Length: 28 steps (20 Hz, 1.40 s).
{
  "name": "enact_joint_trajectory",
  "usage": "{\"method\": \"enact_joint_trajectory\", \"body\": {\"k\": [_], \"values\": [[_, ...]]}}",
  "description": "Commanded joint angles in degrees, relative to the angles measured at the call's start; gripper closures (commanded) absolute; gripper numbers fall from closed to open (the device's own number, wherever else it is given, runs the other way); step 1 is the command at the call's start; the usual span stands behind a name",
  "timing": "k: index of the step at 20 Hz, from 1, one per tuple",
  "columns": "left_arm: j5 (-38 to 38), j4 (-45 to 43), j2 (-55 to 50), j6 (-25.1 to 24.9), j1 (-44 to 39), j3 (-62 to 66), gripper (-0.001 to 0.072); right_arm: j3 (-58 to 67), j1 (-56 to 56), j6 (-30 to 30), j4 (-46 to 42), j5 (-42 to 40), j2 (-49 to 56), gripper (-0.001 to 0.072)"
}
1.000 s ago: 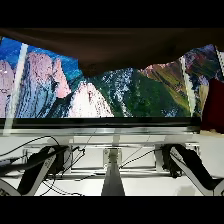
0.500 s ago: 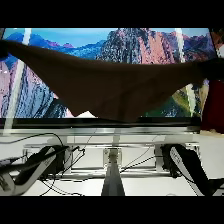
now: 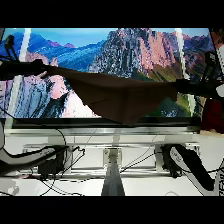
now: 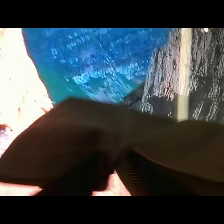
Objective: Fold the clothes and pants, and hang the long-sleeved shirts on hangers.
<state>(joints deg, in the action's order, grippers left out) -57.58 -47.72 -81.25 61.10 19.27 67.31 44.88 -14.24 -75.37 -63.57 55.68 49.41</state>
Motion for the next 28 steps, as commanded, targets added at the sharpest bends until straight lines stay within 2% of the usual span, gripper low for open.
{"method": "enact_joint_trajectory", "body": {"k": [1, 4, 5, 6, 7, 8, 11, 14, 19, 23, 26, 27, 28], "values": [[-1.3, 2.3, -3.3, -0.5, -0.9, -0.1, 0.0020, -1.8, 0.0, 0.0, 0.4, -5.2, 0.7, 0.0702], [-7.7, 0.8, -3.3, -0.4, -0.6, -0.2, 0.0020, -1.8, 0.0, 0.1, 0.4, -5.3, 0.7, 0.0702], [-11.8, 0.6, -3.4, -0.4, -0.8, -0.2, 0.0043, -1.8, 0.0, 0.1, 0.4, -5.3, 0.7, 0.0702], [-15.7, 0.7, -3.4, -0.4, -1.2, -0.8, 0.0119, -1.8, 0.0, 0.0, 0.4, -5.4, 0.7, 0.0702], [-18.5, 0.6, -3.3, -0.4, -2.0, -2.0, 0.0156, -1.8, 0.0, 0.1, 0.4, -5.4, 0.7, 0.0702], [-19.9, 0.7, -3.3, -0.4, -3.0, -3.8, 0.0156, -1.8, 0.0, 0.0, 0.4, -5.4, 0.7, 0.0702], [-16.9, 1.6, -3.3, -0.9, -7.6, -11.9, 0.0156, -1.8, 0.0, 0.0, 0.4, -5.4, 0.7, 0.0702], [-11.2, 5.1, -3.3, -4.8, -13.3, -18.1, 0.0156, -1.8, 0.0, 0.1, 0.4, -5.4, 0.7, 0.0702], [-4.8, 6.2, -3.4, -5.2, -21.6, -19.5, 0.0158, -1.8, 0.0, 0.1, 0.3, -5.4, 0.7, 0.0702], [-3.9, 6.2, -3.3, -5.2, -21.4, -19.4, 0.0320, -1.8, 0.0, 0.1, 0.4, -5.4, 0.7, 0.0702], [-4.6, 6.3, -3.3, -5.2, -18.7, -19.4, 0.0327, -1.8, 0.0, 0.0, 0.4, -5.4, 0.7, 0.0702], [-5.3, 6.3, -3.3, -5.2, -18.2, -19.4, 0.0412, -1.8, 0.0, 0.1, 0.4, -5.4, 0.7, 0.0702], [-5.9, 6.3, -3.3, -5.2, -18.0, -19.4, 0.0539, -1.8, 0.0, 0.0, 0.4, -5.5, 0.7, 0.0702]]}}
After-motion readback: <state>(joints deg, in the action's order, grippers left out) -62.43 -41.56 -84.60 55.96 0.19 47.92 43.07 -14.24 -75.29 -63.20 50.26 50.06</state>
